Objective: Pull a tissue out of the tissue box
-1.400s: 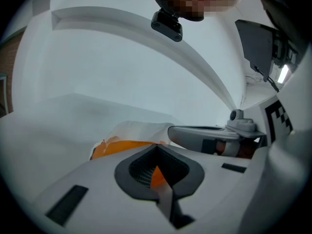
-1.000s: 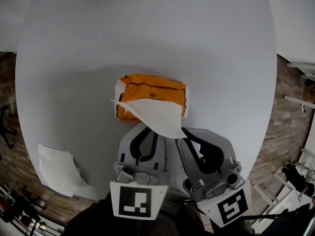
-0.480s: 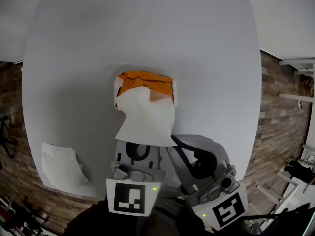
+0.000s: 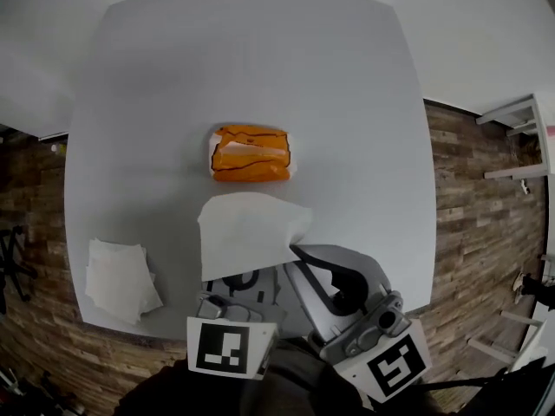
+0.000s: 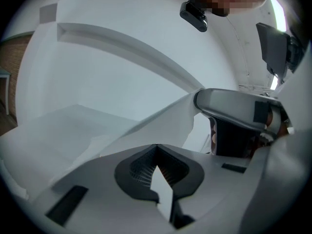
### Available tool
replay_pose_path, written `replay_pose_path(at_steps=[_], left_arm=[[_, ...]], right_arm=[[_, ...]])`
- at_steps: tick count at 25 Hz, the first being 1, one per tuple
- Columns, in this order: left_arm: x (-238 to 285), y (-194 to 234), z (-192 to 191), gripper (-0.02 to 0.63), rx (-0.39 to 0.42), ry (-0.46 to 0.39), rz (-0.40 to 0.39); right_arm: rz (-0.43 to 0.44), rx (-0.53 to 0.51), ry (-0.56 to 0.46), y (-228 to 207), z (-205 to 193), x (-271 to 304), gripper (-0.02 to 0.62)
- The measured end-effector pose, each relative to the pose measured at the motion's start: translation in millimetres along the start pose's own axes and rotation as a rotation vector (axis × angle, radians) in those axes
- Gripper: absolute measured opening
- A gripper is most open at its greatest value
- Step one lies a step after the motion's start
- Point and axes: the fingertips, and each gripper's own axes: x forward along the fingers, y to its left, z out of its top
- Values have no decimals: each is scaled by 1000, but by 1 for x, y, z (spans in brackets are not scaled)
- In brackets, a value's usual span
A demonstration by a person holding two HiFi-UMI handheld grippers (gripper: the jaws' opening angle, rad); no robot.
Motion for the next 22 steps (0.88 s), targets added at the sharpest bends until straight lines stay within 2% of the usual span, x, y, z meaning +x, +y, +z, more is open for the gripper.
replay_pose_path(at_steps=[6, 12, 17, 22], left_arm=[[-85, -33, 24, 0, 11, -122, 45], [-185, -47, 20, 0, -2, -175, 123], [-244, -22, 21, 0, -9, -223, 228], [-290, 27, 24, 0, -36, -259, 329]], right_arm=[[30, 0, -51, 53, 34, -45, 3], [88, -12, -78, 127, 53, -78, 3], [185, -2, -73, 179, 53, -63, 3], [251, 19, -31, 219, 43, -15, 3]])
